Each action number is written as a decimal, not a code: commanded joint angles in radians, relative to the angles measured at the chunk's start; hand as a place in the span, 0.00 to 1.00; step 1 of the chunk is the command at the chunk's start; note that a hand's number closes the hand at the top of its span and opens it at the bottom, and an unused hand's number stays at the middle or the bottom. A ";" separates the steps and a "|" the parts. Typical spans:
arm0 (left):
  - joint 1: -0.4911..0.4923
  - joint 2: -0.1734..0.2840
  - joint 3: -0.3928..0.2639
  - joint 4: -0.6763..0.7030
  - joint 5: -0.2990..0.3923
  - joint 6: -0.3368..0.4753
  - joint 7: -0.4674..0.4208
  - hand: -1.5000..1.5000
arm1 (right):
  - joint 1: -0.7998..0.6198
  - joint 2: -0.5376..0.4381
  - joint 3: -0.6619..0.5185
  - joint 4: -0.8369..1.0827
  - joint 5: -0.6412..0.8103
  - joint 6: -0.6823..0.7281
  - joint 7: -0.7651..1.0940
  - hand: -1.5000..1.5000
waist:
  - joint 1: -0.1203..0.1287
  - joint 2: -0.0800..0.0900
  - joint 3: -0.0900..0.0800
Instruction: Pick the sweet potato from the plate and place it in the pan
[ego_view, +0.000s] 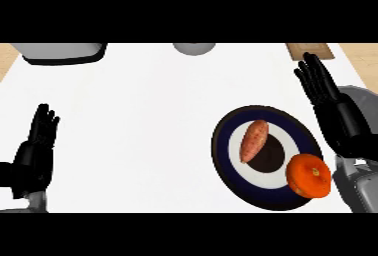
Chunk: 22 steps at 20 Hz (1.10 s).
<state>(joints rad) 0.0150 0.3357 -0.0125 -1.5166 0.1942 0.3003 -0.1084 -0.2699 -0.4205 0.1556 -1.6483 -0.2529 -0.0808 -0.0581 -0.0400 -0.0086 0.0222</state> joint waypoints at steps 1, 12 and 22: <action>-0.039 -0.022 -0.058 -0.052 -0.042 -0.004 0.039 0.50 | 0.018 -0.020 -0.049 -0.028 -0.023 0.010 0.077 1.00 | 0.034 0.007 -0.022; -0.045 -0.156 -0.265 -0.063 -0.066 -0.085 -0.013 0.50 | 0.004 -0.214 0.057 -0.144 0.258 -0.159 0.700 0.00 | 0.009 -0.001 -0.025; -0.073 -0.154 -0.240 -0.051 -0.053 -0.141 -0.020 0.50 | -0.126 -0.353 0.099 -0.212 0.261 0.152 0.954 0.00 | 0.045 0.009 -0.023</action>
<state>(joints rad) -0.0455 0.1828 -0.2652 -1.5677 0.1358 0.1750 -0.1263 -0.3510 -0.7498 0.2412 -1.8652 0.0315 -0.0369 0.8186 -0.0047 -0.0026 -0.0018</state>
